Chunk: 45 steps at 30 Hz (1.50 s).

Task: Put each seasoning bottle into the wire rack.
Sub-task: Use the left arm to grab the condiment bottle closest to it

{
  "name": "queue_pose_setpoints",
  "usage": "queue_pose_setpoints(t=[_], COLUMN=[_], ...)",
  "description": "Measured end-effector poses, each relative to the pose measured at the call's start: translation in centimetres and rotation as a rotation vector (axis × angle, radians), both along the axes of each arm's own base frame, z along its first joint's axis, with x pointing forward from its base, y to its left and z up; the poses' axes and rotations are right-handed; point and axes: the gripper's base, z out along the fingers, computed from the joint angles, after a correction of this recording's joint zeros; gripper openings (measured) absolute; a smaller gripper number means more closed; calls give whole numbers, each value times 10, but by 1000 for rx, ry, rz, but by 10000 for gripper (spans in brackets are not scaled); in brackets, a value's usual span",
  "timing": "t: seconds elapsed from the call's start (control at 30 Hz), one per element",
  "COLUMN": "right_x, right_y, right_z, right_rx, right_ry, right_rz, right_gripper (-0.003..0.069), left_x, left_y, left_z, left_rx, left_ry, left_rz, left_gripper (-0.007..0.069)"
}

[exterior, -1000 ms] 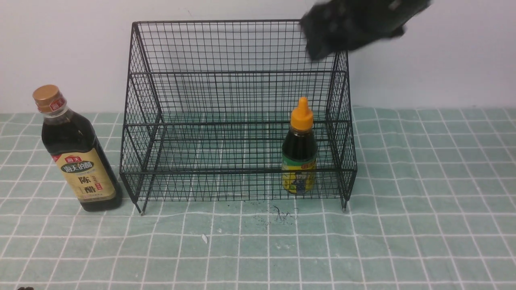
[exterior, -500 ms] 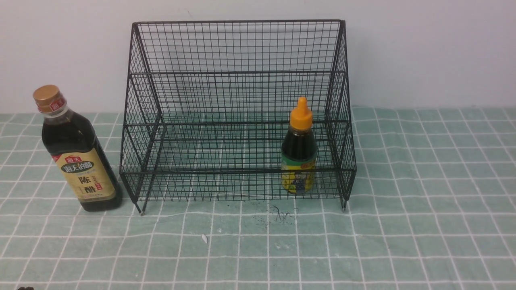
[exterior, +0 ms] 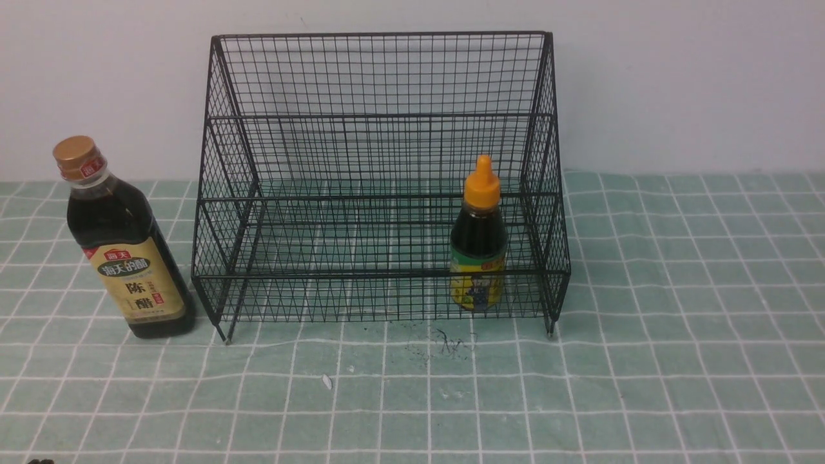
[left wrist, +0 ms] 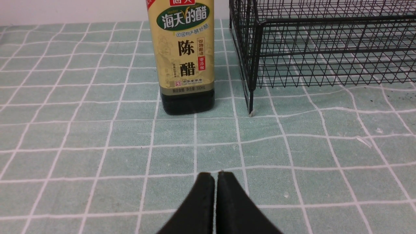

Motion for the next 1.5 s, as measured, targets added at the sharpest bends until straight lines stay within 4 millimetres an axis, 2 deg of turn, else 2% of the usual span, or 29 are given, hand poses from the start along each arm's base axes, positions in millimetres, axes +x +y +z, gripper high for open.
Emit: queue_pose_setpoints(t=[0.23,0.4,0.6,0.7,0.8,0.83,0.9,1.03,1.5], right_x=[1,1,-5,-5,-5,-5,-7,-12,-13], right_y=[1,2,-8,-19,-28,-28,-33,-38,-39], right_z=[5,9,-3,-34,-80,-83,-123,-152,-153], right_rx=[-123,-144,-193,-227,-295,-299,-339,-342,-336], right_ry=[-167,-231,-292,-250,-171,-166,-99,1,10], right_rz=[19,20,-56,-202,-319,-324,-392,-456,-463], right_gripper=[-12,-12,-12,-12,-12,-12,-12,-12,-12], left_x=[0,0,0,0,0,0,0,0,0], left_y=[0,0,0,0,0,0,0,0,0], left_z=[0,0,0,0,0,0,0,0,0], left_rx=[0,0,0,0,0,0,0,0,0], left_ry=[0,0,0,0,0,0,0,0,0], left_rz=[0,0,0,0,0,0,0,1,1], left_gripper=[-6,-6,-6,-6,-6,-6,-6,-6,-6])
